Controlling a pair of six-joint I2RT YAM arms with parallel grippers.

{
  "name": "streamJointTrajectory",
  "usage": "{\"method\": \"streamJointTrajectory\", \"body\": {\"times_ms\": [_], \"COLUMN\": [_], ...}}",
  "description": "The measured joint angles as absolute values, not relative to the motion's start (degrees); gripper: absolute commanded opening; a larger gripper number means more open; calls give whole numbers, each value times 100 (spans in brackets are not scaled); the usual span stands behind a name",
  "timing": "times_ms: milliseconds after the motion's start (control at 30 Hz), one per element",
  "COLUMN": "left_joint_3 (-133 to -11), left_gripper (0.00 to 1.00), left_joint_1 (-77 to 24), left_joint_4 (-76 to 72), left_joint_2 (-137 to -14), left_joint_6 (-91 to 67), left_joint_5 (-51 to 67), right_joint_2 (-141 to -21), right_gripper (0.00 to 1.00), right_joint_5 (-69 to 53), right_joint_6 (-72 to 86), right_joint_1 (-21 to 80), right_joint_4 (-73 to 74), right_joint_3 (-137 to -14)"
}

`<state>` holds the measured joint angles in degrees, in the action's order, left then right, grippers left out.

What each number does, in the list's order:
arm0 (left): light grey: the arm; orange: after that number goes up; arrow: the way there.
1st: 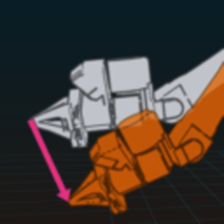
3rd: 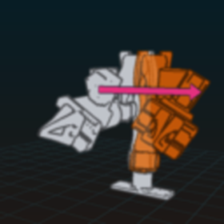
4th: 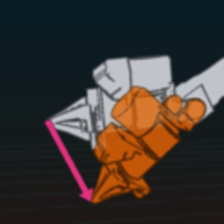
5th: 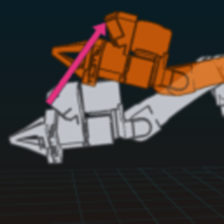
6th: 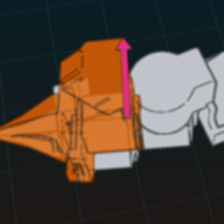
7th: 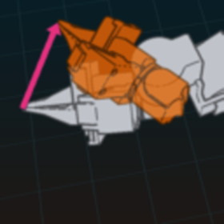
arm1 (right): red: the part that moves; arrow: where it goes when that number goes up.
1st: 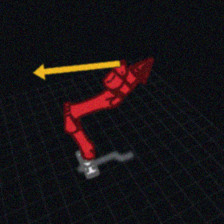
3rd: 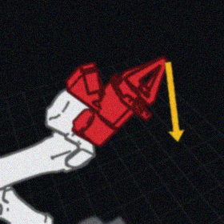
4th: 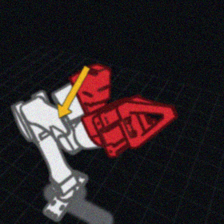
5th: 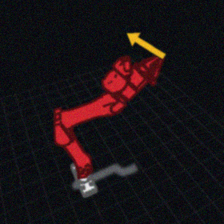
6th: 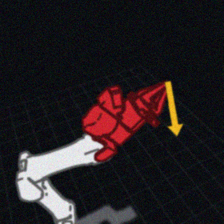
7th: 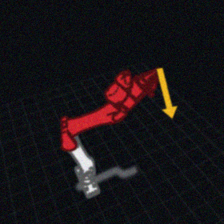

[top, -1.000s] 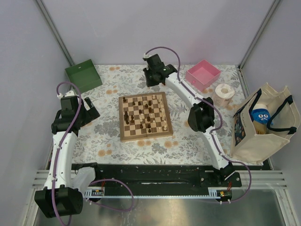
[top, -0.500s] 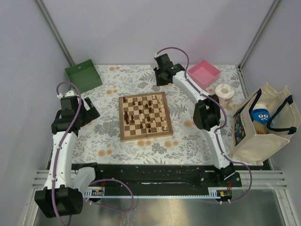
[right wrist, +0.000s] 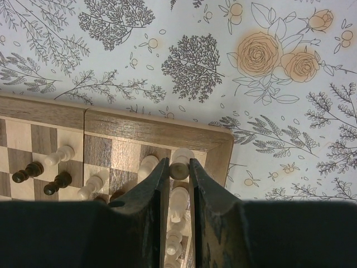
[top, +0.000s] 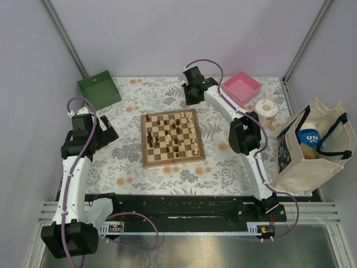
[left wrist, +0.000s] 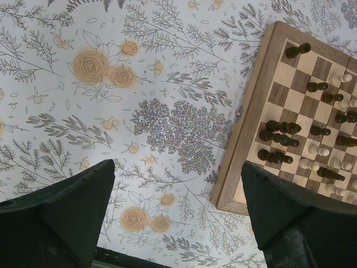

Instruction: Set up the chess pieces on the board

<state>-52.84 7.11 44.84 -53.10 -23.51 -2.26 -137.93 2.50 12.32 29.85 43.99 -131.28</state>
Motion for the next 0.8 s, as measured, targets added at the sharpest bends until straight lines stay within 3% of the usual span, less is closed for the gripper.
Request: {"method": "streamJointTrajectory", "body": {"times_ms": [800], "left_joint_3": [-5284], "left_gripper": [99], "left_joint_1": [711], "left_joint_4": [4482], "left_joint_2": [-5310], "left_joint_6": [-2351], "left_joint_5": [-213], "right_joint_2": [-13928], "right_gripper": [15], "right_joint_5": [183], "right_joint_6": [1343], "right_joint_1": [2987], "right_joint_4": [4375], "right_joint_3": [-12768]}}
